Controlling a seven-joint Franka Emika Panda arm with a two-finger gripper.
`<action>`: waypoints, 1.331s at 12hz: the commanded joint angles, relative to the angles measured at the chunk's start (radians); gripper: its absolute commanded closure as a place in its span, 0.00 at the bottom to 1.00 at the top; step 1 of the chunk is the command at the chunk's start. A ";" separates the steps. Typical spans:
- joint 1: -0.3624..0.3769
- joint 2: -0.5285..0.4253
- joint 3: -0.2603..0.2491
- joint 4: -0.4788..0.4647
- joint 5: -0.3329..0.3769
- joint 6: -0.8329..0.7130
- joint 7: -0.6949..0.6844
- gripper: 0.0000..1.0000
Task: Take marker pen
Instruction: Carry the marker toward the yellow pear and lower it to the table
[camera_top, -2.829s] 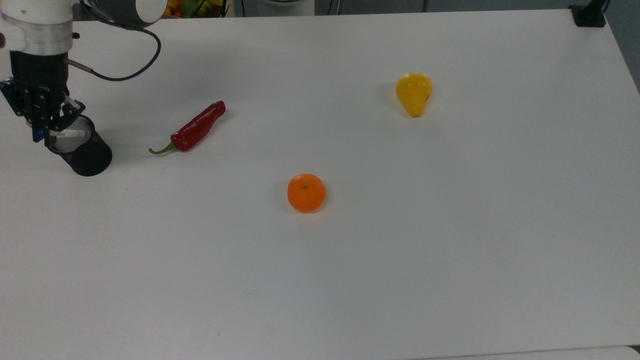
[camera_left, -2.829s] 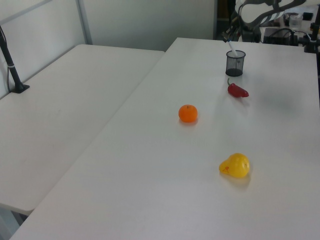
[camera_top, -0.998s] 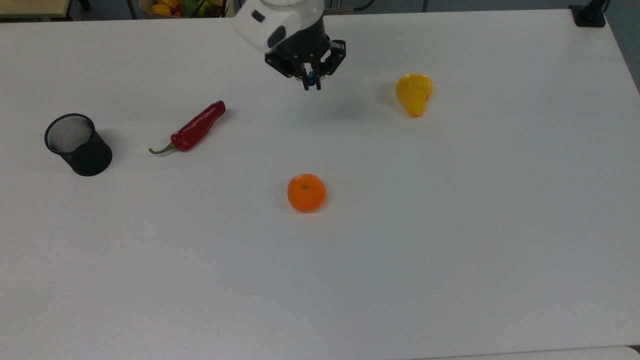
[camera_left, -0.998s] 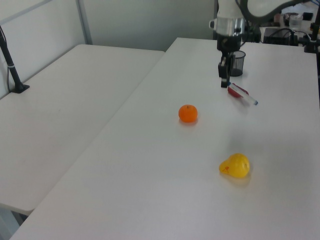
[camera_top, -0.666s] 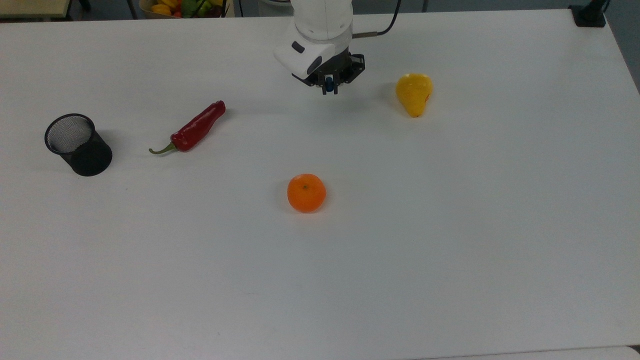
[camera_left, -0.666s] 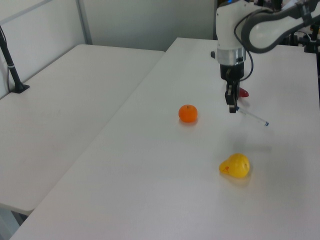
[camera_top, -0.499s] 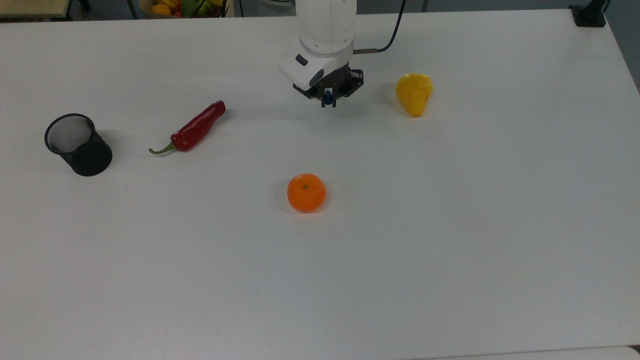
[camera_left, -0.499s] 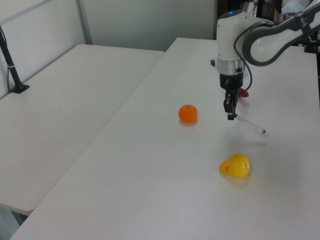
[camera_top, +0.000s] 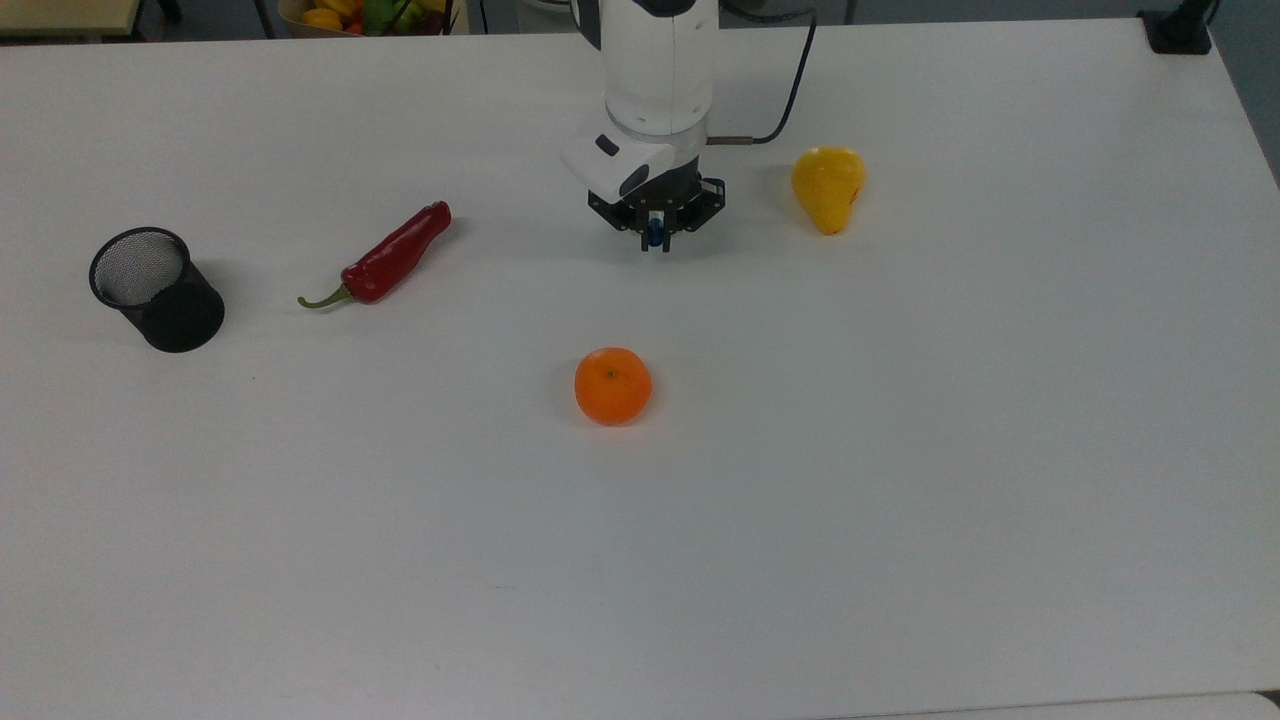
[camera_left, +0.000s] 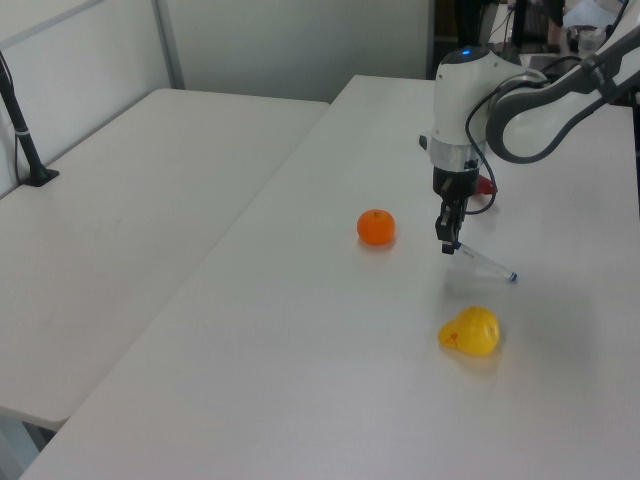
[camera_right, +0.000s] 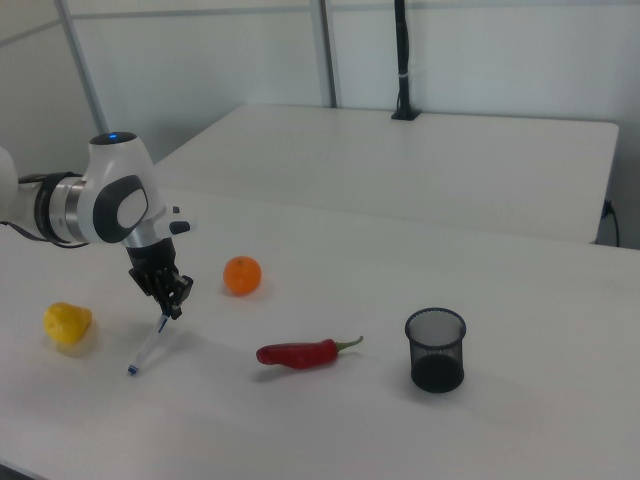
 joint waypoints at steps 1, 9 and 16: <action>0.022 0.027 0.003 -0.023 -0.094 0.083 0.105 1.00; 0.019 0.041 0.011 -0.012 -0.130 0.088 0.106 0.59; 0.019 -0.036 0.011 0.072 -0.110 -0.123 0.112 0.00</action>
